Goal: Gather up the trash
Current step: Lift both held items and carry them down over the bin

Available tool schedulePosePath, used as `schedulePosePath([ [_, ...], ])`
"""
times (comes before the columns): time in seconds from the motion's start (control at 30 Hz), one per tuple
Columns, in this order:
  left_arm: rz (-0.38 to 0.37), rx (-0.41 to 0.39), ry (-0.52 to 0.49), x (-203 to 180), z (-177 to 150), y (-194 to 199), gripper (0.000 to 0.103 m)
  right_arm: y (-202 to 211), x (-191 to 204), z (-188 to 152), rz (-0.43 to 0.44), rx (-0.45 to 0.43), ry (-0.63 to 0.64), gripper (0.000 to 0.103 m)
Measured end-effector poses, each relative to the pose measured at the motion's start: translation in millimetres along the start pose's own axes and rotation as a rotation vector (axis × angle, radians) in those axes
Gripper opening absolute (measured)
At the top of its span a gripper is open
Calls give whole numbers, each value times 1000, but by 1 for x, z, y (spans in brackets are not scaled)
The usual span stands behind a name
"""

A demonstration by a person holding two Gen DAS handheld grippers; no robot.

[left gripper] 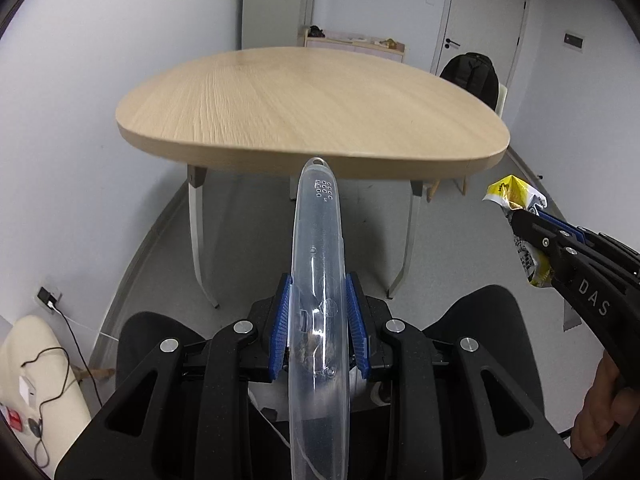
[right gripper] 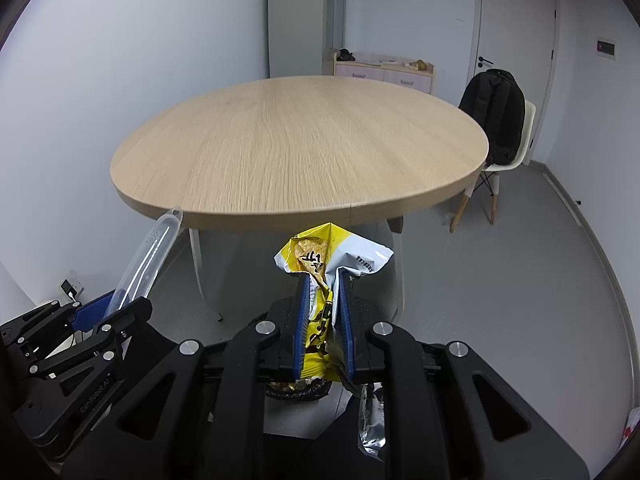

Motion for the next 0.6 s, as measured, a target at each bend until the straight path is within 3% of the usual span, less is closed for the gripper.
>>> schedulePosePath([
  [0.6, -36, 86, 26, 6, -36, -76, 27, -76, -14, -51, -34, 122, -32, 14],
])
Point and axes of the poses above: each gripper's, at about its wrist camera, not at the fingertips, and y roughly against the way its jaws point, x to its left, z to its top, the point moved 5 cm from there along -y, roughly the way its jaws point, and after that the axes turned 11 degrees about -y, right-handed, at the moved point
